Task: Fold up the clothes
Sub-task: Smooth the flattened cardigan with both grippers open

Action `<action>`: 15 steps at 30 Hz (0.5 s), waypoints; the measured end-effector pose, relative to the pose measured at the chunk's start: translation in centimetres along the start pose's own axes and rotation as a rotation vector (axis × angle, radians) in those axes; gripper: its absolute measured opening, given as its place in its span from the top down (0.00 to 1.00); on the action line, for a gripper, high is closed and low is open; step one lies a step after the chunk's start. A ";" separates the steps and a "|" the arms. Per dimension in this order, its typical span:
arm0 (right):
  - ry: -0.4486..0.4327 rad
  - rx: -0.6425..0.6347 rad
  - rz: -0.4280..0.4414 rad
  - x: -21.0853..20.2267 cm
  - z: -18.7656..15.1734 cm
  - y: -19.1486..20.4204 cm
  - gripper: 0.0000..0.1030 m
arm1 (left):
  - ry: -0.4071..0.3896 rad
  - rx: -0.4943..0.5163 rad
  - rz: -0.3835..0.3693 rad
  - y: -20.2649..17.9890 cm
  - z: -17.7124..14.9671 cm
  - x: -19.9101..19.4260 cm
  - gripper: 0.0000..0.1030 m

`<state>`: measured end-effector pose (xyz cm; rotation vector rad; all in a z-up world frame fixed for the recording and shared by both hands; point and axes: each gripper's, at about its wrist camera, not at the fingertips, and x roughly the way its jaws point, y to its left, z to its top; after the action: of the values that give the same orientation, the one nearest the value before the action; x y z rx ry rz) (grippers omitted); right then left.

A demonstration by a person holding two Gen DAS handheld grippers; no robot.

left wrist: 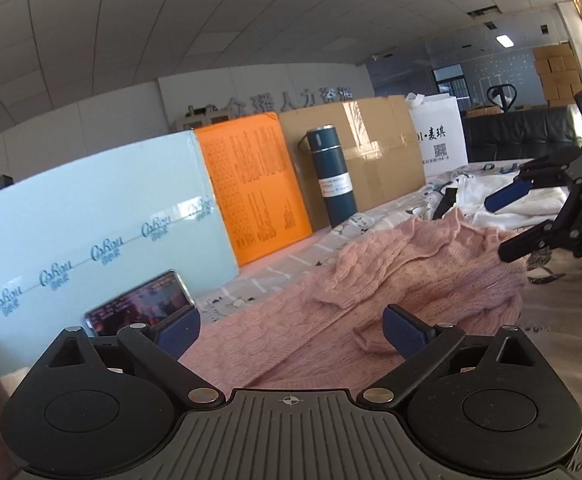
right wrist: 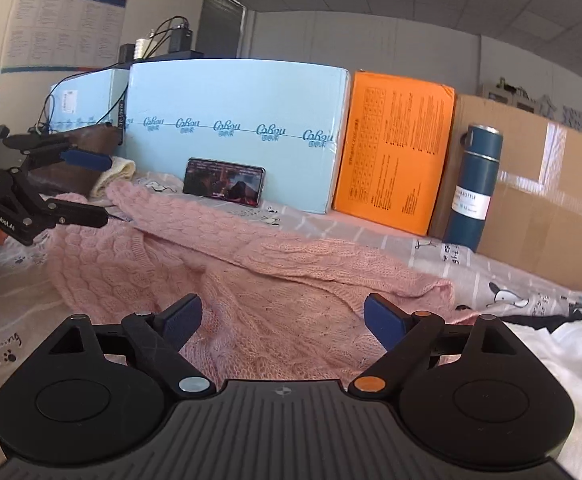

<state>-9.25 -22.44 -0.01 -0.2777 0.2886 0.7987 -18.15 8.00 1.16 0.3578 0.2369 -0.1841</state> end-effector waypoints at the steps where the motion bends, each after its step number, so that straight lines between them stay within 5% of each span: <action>1: 0.002 -0.027 0.000 -0.3 0.0 0.1 0.13 | 0.011 0.010 0.017 0.2 -0.3 -0.4 0.03; 5: 0.036 -0.135 0.018 -1.4 -0.4 0.8 0.10 | 0.065 0.043 0.071 1.2 -1.4 -1.6 0.02; 15: 0.165 -0.279 -0.006 -1.5 -1.8 1.4 0.06 | 0.208 0.126 0.053 2.5 -3.7 -3.1 0.01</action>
<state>-11.48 -23.12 -1.36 -0.6082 0.3308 0.8118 -21.24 12.08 -0.54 0.5087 0.4215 -0.1097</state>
